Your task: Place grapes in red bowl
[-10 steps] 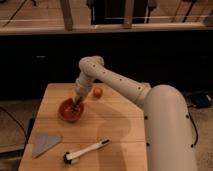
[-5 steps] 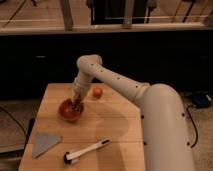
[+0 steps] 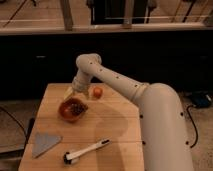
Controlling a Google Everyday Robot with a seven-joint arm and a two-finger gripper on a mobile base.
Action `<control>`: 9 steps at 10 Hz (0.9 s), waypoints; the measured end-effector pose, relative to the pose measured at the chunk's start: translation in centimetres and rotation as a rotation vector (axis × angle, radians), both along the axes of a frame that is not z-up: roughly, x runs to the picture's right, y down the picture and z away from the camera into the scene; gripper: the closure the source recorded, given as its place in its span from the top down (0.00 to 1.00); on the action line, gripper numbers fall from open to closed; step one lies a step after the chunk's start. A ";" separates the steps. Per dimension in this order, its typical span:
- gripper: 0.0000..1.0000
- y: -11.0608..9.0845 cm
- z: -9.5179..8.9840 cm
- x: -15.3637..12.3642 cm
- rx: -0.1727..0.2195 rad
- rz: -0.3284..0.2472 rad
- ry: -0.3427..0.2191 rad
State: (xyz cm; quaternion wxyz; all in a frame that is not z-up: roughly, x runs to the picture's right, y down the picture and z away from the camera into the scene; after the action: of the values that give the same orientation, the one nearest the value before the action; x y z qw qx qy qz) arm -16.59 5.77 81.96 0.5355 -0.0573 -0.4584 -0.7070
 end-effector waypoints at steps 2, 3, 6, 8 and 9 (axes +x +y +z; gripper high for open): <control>0.80 -0.1 0.0 0.0 -0.010 -0.006 -0.011; 0.80 0.0 0.0 0.0 -0.014 -0.012 -0.016; 0.80 -0.3 0.0 0.1 -0.012 -0.027 -0.028; 0.80 -0.2 0.0 0.1 -0.013 -0.031 -0.028; 0.80 -0.2 0.0 0.1 -0.013 -0.031 -0.029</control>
State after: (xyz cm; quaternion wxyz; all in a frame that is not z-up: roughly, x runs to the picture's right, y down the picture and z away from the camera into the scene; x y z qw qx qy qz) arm -16.49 5.55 81.98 0.5174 -0.0579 -0.4697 -0.7130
